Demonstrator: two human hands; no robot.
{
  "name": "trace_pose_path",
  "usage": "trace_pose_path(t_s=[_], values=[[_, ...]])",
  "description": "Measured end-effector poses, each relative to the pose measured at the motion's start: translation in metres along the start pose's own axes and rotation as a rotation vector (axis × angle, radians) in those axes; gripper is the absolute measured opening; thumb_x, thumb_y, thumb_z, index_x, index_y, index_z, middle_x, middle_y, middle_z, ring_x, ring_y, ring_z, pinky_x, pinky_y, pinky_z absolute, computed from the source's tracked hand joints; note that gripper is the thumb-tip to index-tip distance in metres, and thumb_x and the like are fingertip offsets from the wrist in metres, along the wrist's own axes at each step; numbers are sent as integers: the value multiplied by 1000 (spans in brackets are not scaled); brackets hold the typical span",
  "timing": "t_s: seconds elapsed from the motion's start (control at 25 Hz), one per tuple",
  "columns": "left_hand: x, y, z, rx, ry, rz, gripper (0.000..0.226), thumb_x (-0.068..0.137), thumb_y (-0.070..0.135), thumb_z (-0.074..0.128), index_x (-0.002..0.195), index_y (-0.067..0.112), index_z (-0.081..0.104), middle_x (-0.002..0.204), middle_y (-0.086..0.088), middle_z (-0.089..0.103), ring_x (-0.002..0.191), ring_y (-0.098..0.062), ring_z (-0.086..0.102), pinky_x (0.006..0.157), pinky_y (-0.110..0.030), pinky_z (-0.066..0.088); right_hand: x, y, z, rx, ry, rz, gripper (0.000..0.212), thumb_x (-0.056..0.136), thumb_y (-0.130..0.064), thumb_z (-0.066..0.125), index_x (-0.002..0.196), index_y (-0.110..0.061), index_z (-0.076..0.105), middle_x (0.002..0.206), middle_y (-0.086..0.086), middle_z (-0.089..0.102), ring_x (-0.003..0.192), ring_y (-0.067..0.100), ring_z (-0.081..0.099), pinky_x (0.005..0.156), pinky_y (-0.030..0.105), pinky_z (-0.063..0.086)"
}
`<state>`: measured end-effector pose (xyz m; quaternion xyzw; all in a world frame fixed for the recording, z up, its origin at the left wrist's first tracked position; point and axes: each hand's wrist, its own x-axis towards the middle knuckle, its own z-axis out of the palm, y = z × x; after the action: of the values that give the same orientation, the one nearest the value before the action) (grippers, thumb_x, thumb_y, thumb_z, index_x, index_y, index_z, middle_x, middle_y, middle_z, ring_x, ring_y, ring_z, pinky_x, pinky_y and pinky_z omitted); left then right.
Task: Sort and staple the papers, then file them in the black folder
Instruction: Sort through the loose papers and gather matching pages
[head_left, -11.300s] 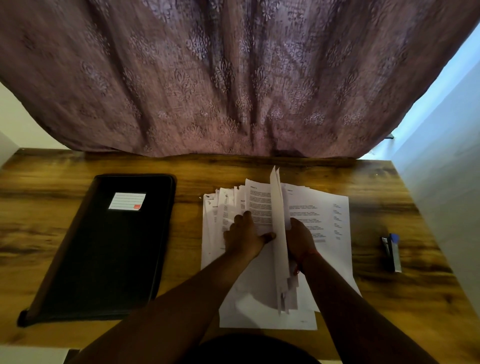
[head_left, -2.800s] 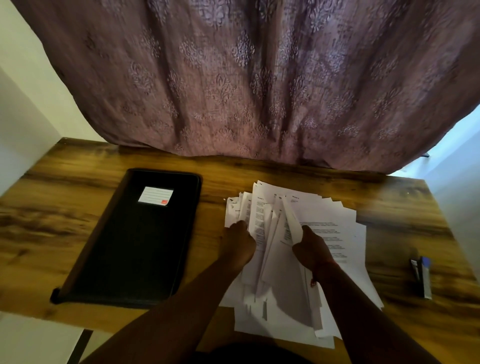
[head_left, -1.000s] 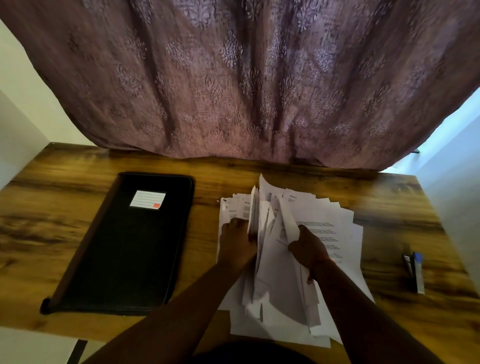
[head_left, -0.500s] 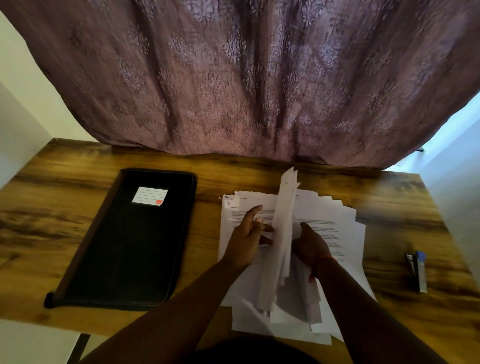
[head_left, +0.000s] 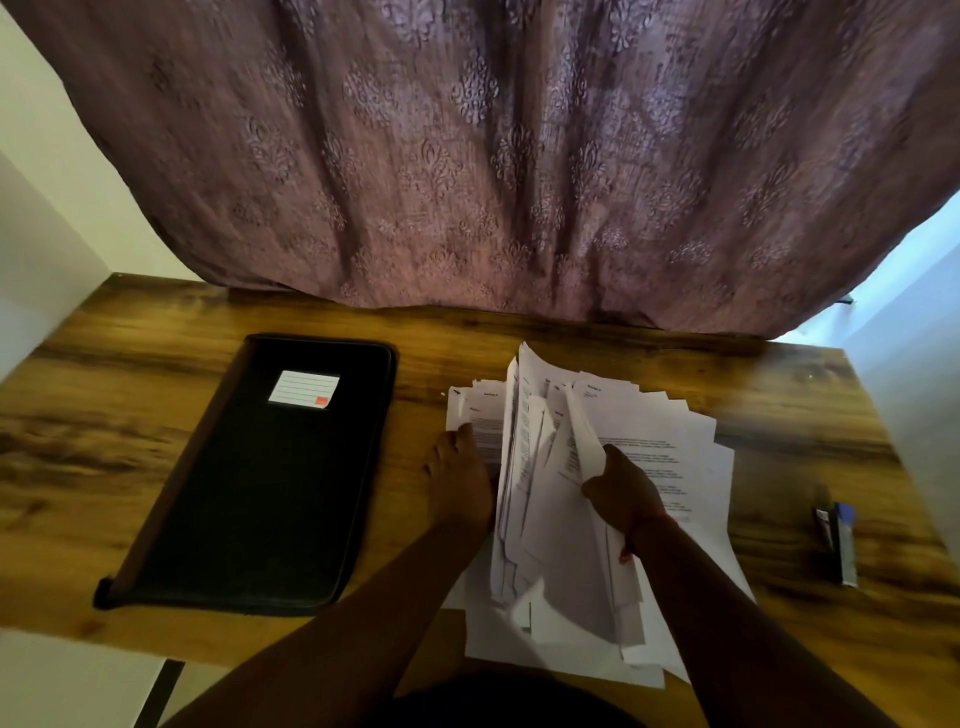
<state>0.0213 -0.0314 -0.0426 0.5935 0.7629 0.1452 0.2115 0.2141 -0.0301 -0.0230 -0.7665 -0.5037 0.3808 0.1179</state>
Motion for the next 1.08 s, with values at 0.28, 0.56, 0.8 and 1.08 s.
trace_pose_path(t_s=[0.28, 0.56, 0.8, 1.08], values=[[0, 0, -5, -183, 43, 91, 33, 94, 30, 63, 123, 16, 56, 126, -6, 61, 119, -27, 58, 97, -42, 52, -1, 0, 0, 15, 1, -11, 50, 88, -18, 66, 133, -19, 45, 122, 7, 57, 117, 31, 54, 98, 50, 47], [-2, 1, -2, -61, -70, 204, 23, 97, 33, 56, 110, 15, 58, 118, -6, 59, 110, -24, 56, 93, -38, 52, -1, 0, 1, 16, 22, -12, 48, 89, -16, 65, 133, -18, 46, 124, 8, 57, 118, 32, 53, 100, 51, 45], [-2, -1, 6, 82, -94, 152, 33, 96, 32, 57, 125, 18, 53, 146, -12, 38, 134, -34, 37, 111, -45, 40, -1, 0, 1, 12, 14, -18, 51, 89, -16, 64, 135, -18, 44, 123, 8, 56, 118, 33, 52, 98, 49, 46], [-3, 0, 6, 95, -39, 144, 31, 98, 32, 53, 126, 17, 53, 141, -10, 44, 132, -31, 38, 110, -41, 36, -2, 0, 1, 9, 18, -18, 49, 89, -17, 63, 134, -18, 44, 123, 8, 56, 116, 32, 53, 98, 49, 46]])
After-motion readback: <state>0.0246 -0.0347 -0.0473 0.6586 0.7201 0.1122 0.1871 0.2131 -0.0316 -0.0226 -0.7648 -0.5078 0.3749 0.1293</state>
